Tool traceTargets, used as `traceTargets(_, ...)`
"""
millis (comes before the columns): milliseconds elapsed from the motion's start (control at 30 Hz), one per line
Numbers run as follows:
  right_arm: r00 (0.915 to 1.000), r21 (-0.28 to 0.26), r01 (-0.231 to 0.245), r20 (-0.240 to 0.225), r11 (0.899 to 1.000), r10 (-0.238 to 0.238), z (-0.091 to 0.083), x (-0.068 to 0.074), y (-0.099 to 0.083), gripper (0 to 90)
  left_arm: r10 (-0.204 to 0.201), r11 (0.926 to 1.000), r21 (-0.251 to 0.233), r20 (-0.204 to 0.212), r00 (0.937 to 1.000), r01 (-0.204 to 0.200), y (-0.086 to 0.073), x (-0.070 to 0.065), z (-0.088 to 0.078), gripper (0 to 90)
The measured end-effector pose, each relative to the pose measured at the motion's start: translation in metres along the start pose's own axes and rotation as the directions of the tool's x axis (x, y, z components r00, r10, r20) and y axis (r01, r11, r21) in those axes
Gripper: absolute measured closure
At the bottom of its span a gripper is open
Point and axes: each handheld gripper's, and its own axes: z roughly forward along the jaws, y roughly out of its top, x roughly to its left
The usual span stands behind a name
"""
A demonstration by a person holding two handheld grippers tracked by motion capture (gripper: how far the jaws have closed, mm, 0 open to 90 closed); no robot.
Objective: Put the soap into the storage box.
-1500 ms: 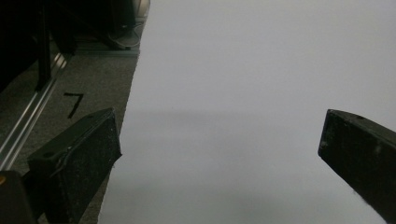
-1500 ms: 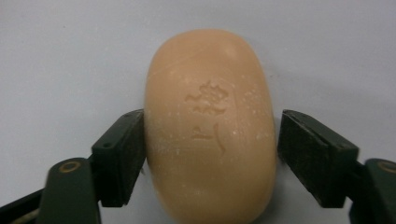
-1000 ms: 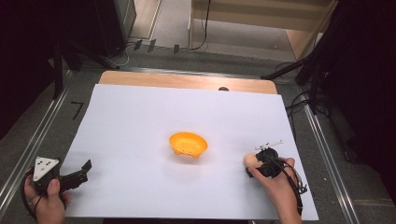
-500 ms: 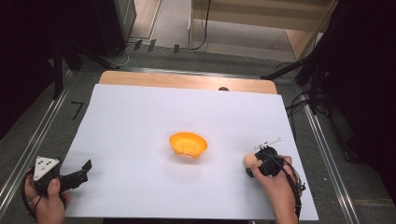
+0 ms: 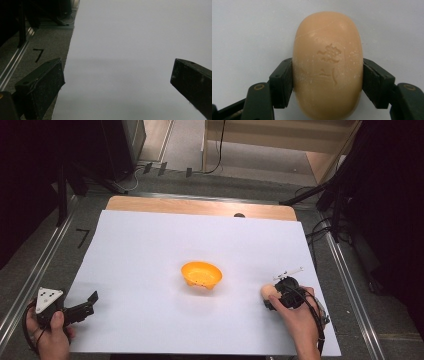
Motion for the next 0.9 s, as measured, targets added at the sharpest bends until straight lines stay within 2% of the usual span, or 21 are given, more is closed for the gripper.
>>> traceTargets(233,0.9989,-0.046,0.036,-0.028,0.998,-0.038,-0.006,-0.002,0.000,33.6,-0.005,1.0000,0.000,0.005,1.0000,0.005,0.000,0.001,0.000,0.0)
traceTargets(333,0.9966,-0.058,0.073,-0.035,0.996,-0.075,-0.011,-0.001,0.006,33.6,-0.003,1.0000,0.002,0.005,1.0000,0.003,0.000,0.001,0.000,0.0)
traceTargets(433,0.9950,-0.067,0.088,-0.041,0.994,-0.091,-0.015,0.000,0.010,33.6,-0.004,1.0000,0.002,0.005,1.0000,0.004,0.000,0.001,0.000,0.0)
traceTargets(467,0.9901,-0.077,0.124,-0.057,0.989,-0.129,-0.016,0.002,0.015,33.6,-0.003,1.0000,0.002,0.005,1.0000,0.003,0.000,0.001,0.000,0.0)
traceTargets(533,0.9892,-0.076,0.129,-0.062,0.989,-0.133,-0.017,0.003,0.017,33.6,-0.003,1.0000,0.003,0.005,1.0000,0.003,0.000,0.001,0.000,0.0)
traceTargets(600,0.9830,-0.078,0.167,-0.064,0.983,-0.172,-0.017,0.006,0.024,33.6,-0.003,1.0000,0.002,0.005,1.0000,0.003,0.000,0.001,0.000,0.0)
traceTargets(733,0.9771,-0.102,0.187,-0.084,0.977,-0.195,-0.021,0.012,0.034,33.6,-0.005,1.0000,0.001,0.006,1.0000,0.005,0.000,0.001,0.000,0.0)
traceTargets(833,0.9736,-0.109,0.205,-0.079,0.973,-0.215,-0.023,0.014,0.040,33.6,-0.003,1.0000,0.000,0.005,1.0000,0.003,0.000,0.001,0.000,0.0)
traceTargets(867,0.9709,-0.113,0.218,-0.076,0.969,-0.227,-0.024,0.016,0.042,33.6,-0.003,1.0000,0.000,0.006,1.0000,0.003,0.000,0.001,0.000,0.0)
traceTargets(900,0.9647,-0.116,0.242,-0.078,0.963,-0.252,-0.026,0.019,0.048,33.6,-0.003,1.0000,0.001,0.007,1.0000,0.003,0.000,0.001,0.000,0.0)
